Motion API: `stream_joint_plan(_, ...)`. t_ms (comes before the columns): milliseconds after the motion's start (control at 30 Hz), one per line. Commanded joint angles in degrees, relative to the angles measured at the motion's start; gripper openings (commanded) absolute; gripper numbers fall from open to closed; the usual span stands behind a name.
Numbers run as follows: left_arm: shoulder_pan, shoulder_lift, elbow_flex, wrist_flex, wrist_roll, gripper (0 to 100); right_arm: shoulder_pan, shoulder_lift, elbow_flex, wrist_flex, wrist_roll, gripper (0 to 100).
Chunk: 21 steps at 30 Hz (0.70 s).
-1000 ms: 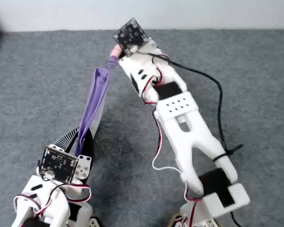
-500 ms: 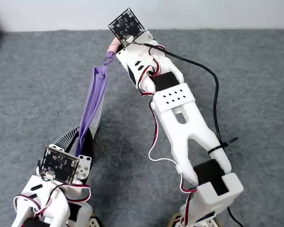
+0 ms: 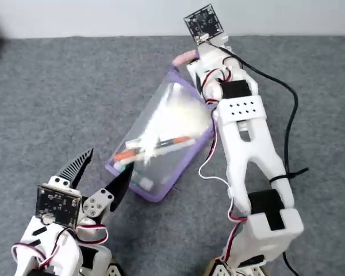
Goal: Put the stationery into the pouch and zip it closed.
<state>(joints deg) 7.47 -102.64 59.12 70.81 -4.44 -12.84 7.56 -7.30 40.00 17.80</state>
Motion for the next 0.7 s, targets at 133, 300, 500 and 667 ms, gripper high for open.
stream_joint_plan(133,-5.36,-0.18,0.75,-1.76,1.14,28,1.98,-7.34,-2.9,10.51,-1.49,1.2)
stream_joint_plan(300,-8.35,-0.26,1.1,-1.58,2.9,28,2.24,-8.22,-2.99,21.76,-1.58,11.2)
stream_joint_plan(500,-9.41,-0.26,1.1,2.11,7.38,28,1.71,-12.62,-2.9,31.16,-6.33,21.5)
stream_joint_plan(667,-9.49,-0.26,1.01,6.42,8.7,28,0.75,-16.22,-2.9,40.04,-8.7,13.5)
